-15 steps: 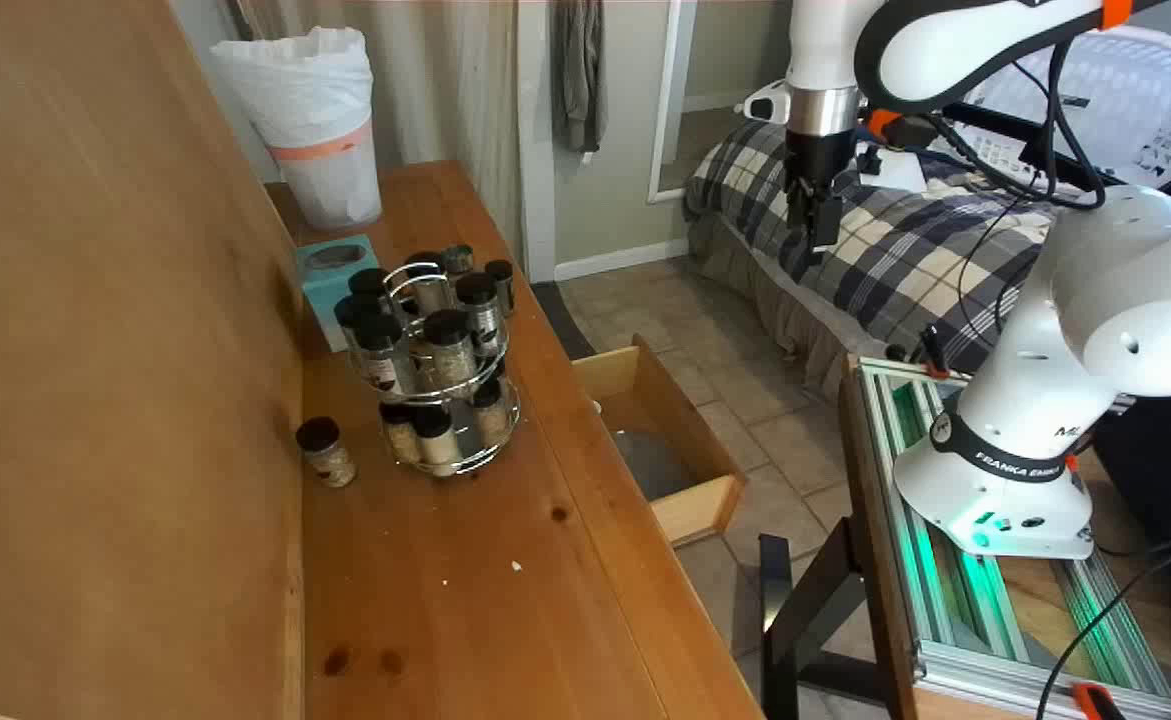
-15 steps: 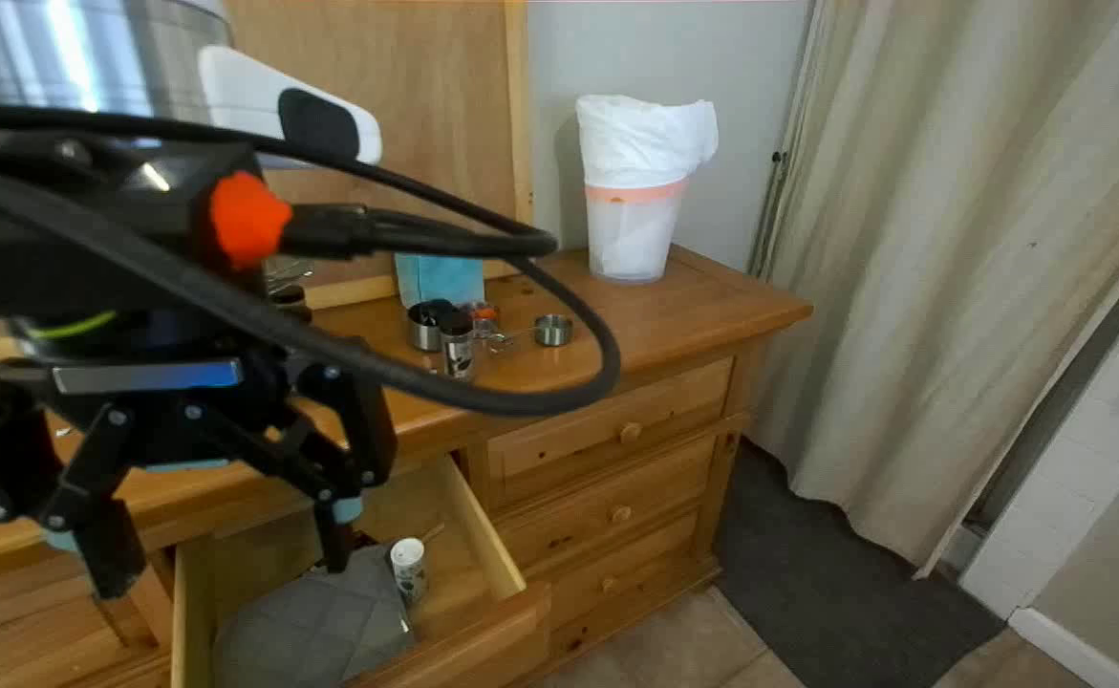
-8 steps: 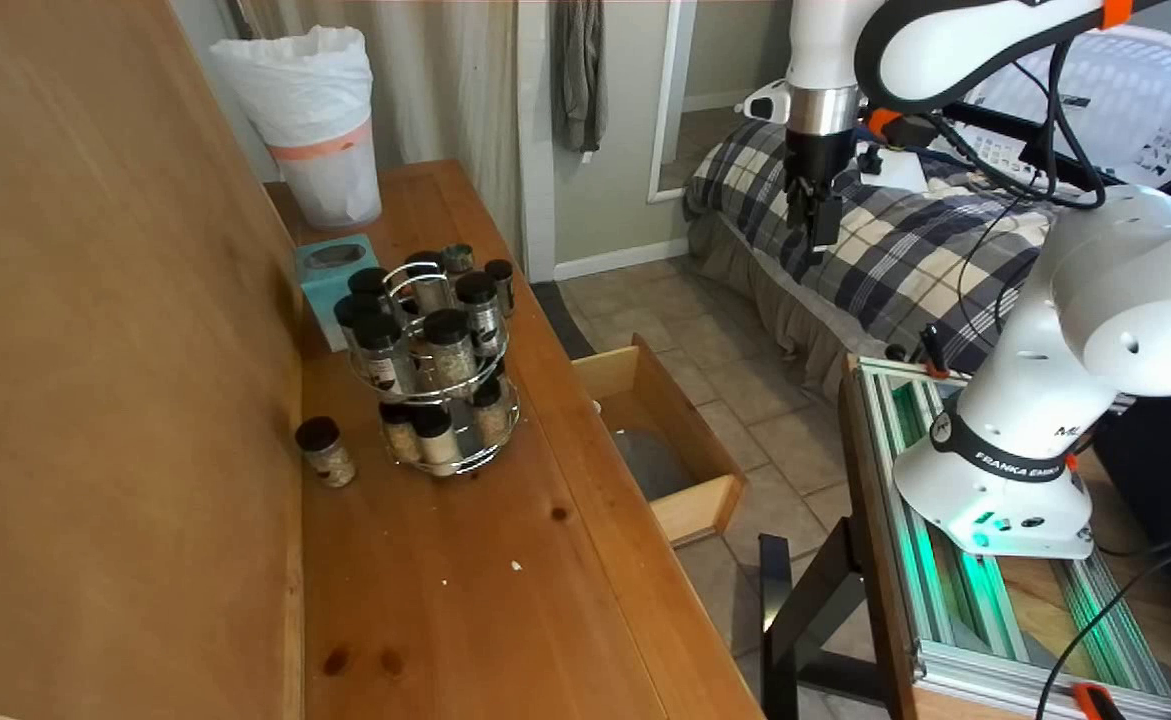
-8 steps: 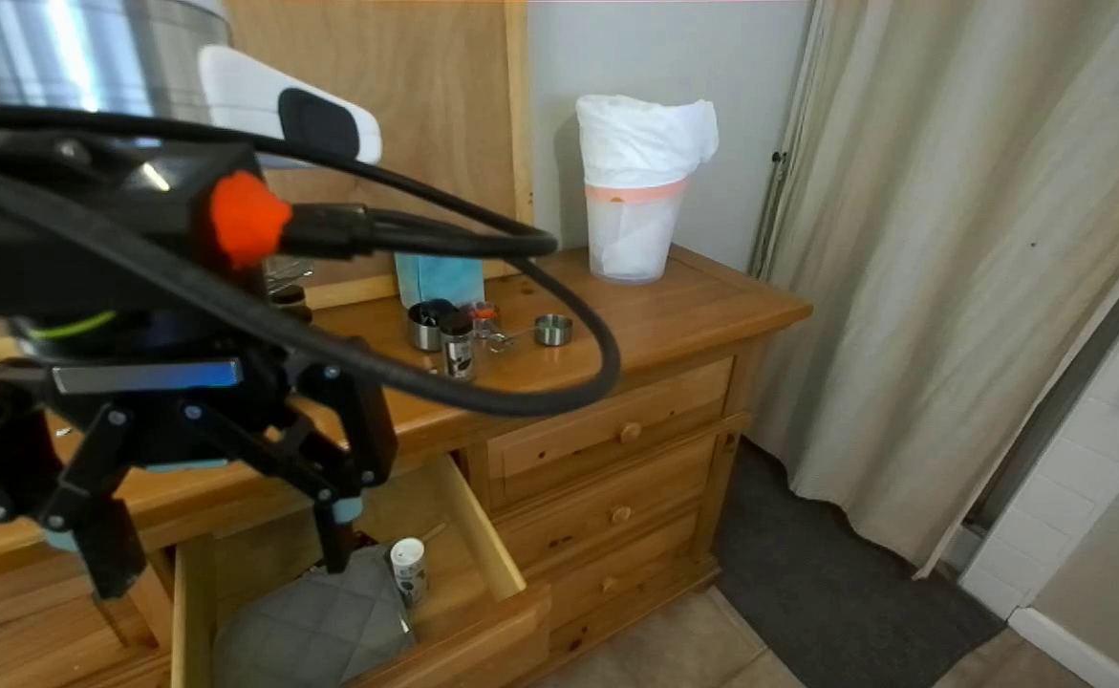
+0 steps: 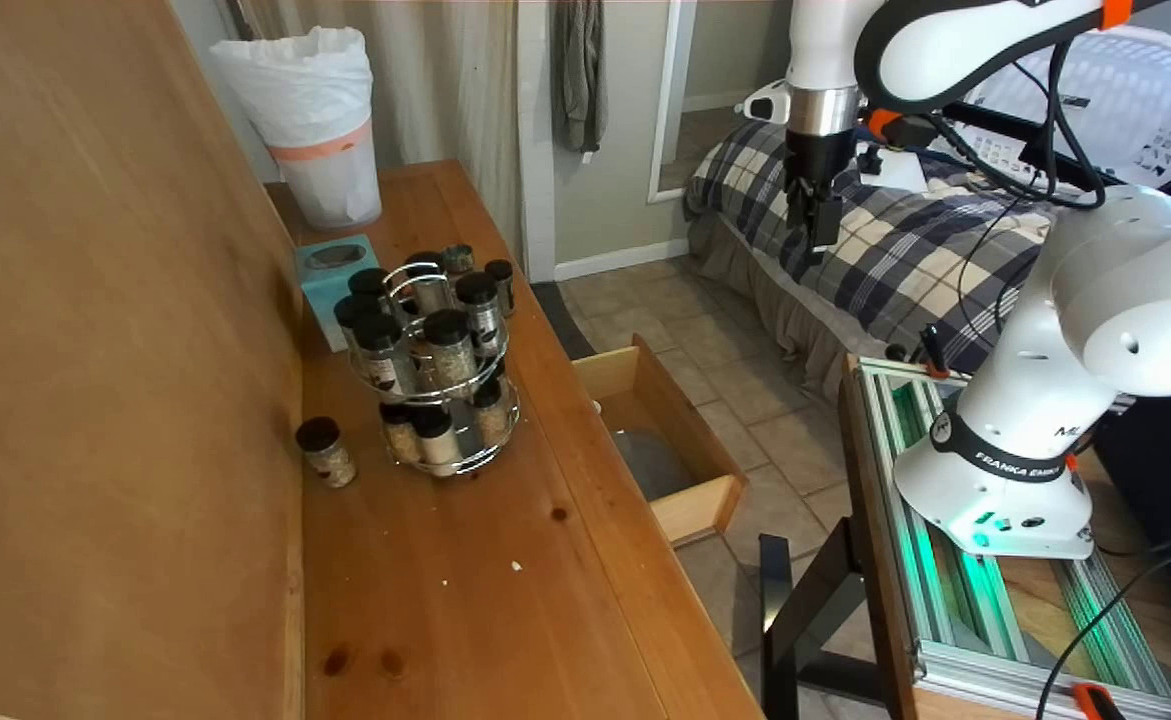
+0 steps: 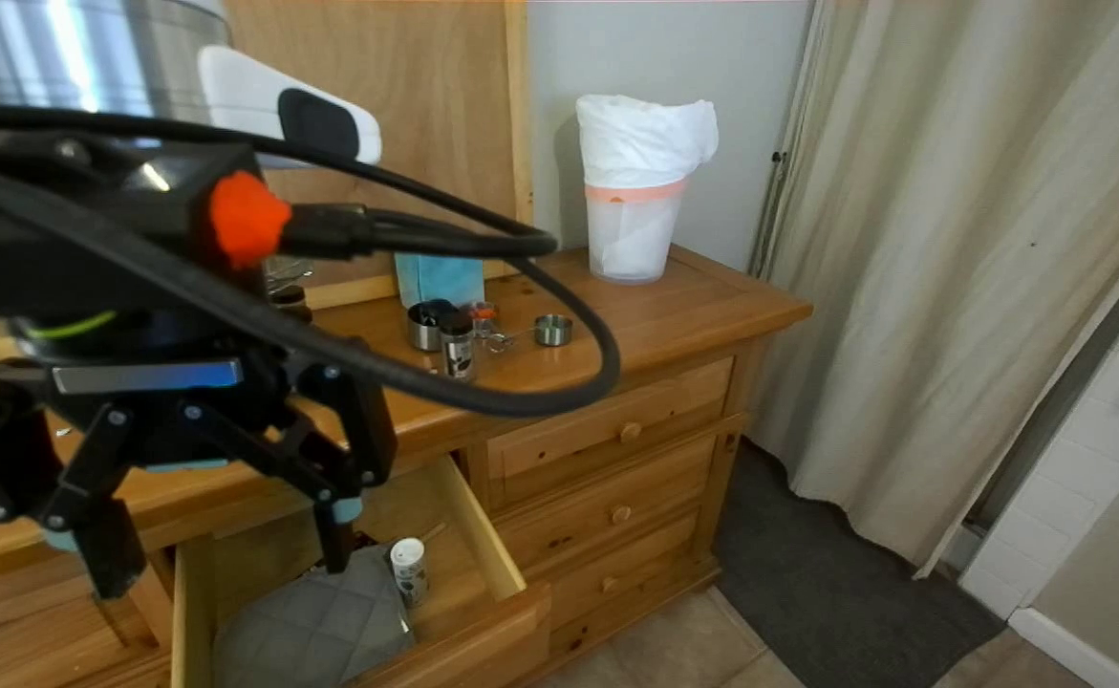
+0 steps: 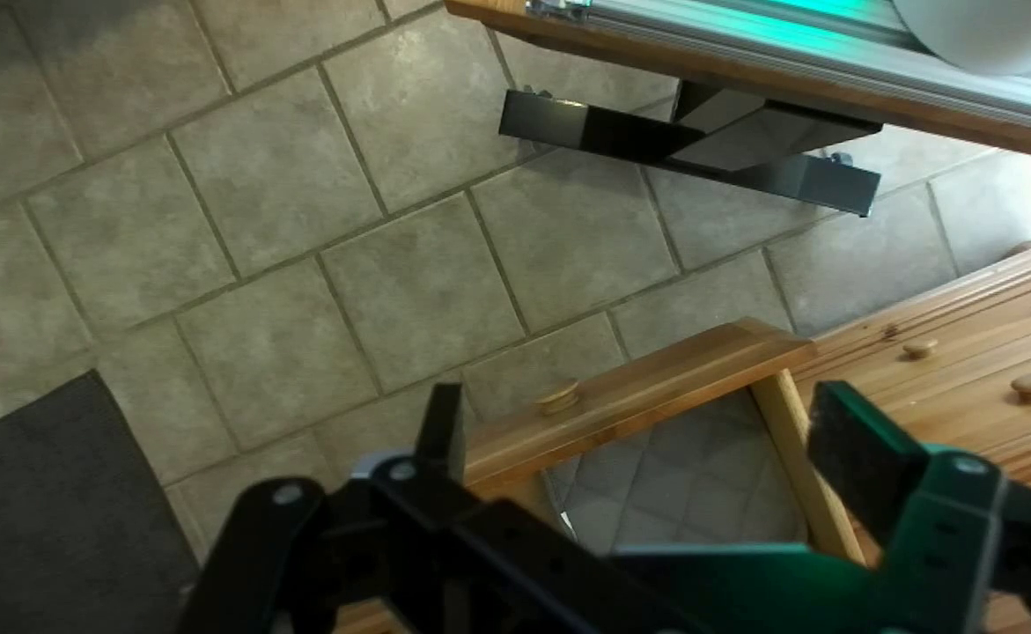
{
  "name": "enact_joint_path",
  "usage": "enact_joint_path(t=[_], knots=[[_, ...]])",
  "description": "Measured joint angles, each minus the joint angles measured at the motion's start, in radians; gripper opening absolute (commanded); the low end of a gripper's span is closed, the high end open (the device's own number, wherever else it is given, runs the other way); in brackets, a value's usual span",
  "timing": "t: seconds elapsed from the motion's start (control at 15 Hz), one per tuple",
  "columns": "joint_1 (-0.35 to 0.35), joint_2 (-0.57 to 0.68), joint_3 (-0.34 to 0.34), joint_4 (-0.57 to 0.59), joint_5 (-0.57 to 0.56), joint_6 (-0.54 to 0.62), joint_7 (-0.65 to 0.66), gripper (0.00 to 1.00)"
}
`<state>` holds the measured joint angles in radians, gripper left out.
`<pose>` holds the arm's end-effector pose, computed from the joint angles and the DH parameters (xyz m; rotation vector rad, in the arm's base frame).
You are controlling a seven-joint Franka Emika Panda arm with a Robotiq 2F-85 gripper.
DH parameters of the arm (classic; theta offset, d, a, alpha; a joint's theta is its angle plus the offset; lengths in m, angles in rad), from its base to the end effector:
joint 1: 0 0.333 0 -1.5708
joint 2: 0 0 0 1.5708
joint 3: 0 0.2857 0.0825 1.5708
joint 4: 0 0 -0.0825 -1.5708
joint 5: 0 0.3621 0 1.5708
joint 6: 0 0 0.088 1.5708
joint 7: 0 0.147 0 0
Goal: Move the tissue box to the left.
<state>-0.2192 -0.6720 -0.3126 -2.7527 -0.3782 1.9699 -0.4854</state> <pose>0.2664 -0.1782 0.3386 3.0386 0.3057 -0.2598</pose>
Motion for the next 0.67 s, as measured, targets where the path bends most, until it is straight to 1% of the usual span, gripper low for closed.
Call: enact_joint_path(t=[0.13,0.27,0.47,0.67], knots=[[0.002,0.003,0.000,0.011,0.006,-0.006,0.001,1.00],[0.013,0.020,0.000,0.051,0.017,-0.017,0.001,1.00],[0.050,0.072,0.000,0.161,0.062,-0.041,-0.002,1.00],[0.096,0.151,0.002,0.297,0.157,-0.095,0.000,1.00]])
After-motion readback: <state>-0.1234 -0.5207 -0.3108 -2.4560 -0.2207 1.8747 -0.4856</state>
